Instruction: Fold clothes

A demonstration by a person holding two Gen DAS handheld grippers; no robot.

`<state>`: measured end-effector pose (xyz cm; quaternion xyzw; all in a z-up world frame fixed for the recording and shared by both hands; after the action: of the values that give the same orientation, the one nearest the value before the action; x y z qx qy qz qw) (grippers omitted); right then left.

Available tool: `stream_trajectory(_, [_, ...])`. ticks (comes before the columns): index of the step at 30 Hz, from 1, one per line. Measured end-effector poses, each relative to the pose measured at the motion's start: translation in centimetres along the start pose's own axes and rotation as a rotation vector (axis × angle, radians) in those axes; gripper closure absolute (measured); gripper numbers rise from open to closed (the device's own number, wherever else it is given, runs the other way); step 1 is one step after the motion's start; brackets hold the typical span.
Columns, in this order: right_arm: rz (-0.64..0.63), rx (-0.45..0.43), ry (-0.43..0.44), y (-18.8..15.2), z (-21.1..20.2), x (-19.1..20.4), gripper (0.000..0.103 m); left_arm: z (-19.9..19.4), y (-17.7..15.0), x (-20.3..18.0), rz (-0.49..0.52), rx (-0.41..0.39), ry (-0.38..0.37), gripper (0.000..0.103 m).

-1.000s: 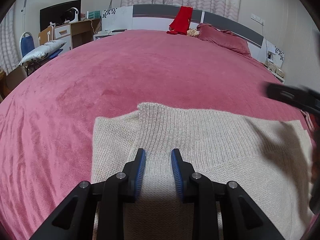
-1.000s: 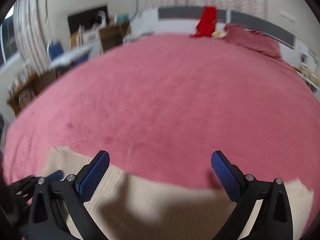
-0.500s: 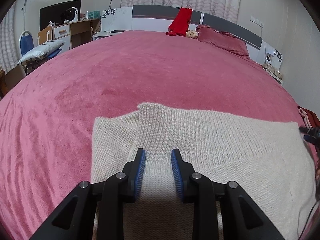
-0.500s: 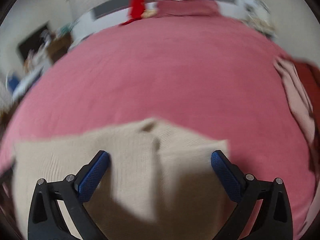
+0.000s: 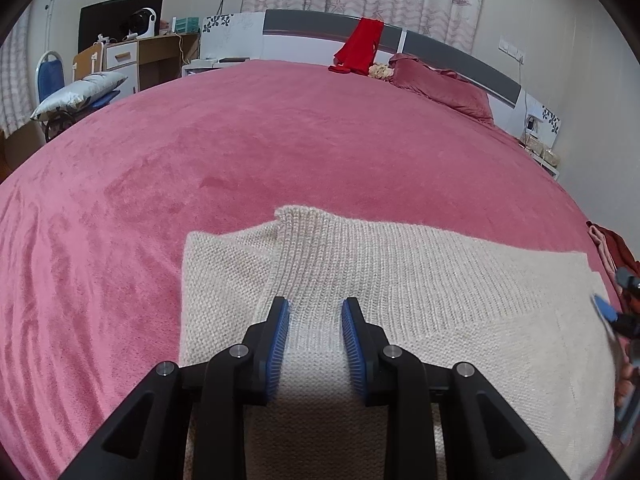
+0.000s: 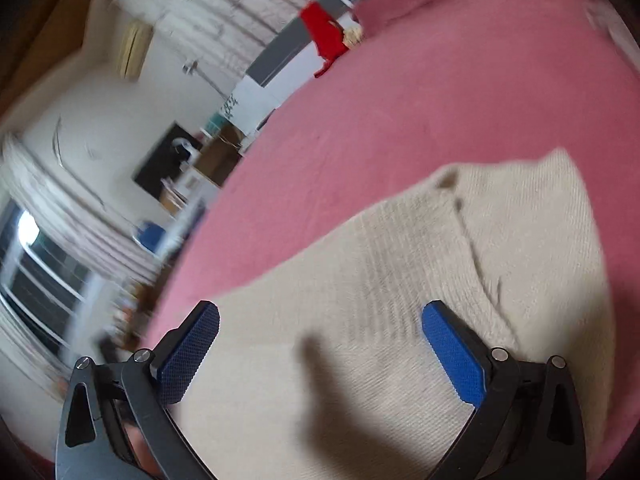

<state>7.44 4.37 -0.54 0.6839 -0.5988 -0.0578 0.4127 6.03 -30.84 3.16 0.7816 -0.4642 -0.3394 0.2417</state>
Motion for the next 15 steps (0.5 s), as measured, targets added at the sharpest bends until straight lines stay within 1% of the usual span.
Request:
stream_trajectory(1, [-0.042,-0.012,-0.076,0.3,0.3,0.0,0.001,0.0,0.0,0.0,0.005,0.001,0.004,0.075])
stream_trajectory(2, [-0.072,-0.012,-0.18,0.8,0.7,-0.3,0.001,0.1,0.1,0.0,0.009,0.003,0.008,0.075])
stream_trajectory(3, [-0.09,-0.005,-0.253,1.3,0.8,-0.6,0.001,0.1,0.1,-0.1,0.014,0.005,0.013,0.075])
stream_trajectory(6, [-0.107,0.022,-0.356,2.5,-0.3,-1.2,0.001,0.2,0.2,-0.3,0.025,0.01,0.022,0.075])
stream_trajectory(8, [-0.142,-0.004,-0.426,2.6,-2.5,-0.3,0.001,0.0,0.3,-0.5,0.031,0.012,0.023,0.075])
stream_trajectory(9, [-0.161,-0.002,-0.456,2.5,-3.7,-0.1,0.001,-0.2,0.3,-0.6,0.034,0.012,0.02,0.075])
stream_trajectory(11, [-0.208,0.002,-0.533,1.8,-6.5,0.1,0.001,-0.9,0.3,-0.8,0.042,0.005,0.011,0.075])
stream_trajectory(13, [-0.239,0.008,-0.619,0.8,-8.4,0.4,0.001,-2.0,0.1,-1.0,0.058,0.004,0.024,0.075])
stream_trajectory(15, [-0.24,0.02,-0.667,-1.2,-10.0,-0.1,0.001,-3.0,-0.4,-1.2,0.076,0.02,0.047,0.075])
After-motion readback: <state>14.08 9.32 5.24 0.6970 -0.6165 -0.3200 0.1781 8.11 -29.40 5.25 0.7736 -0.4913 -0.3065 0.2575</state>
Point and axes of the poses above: each gripper's, at about its wrist camera, not at the fingertips, and z roughly the way its jaws point, x to its left, y to its top, the point moved 1 cm from there along z, roughly the way its jaws point, and after that the axes turned 13 degrees about -y, right-handed, at the moved point
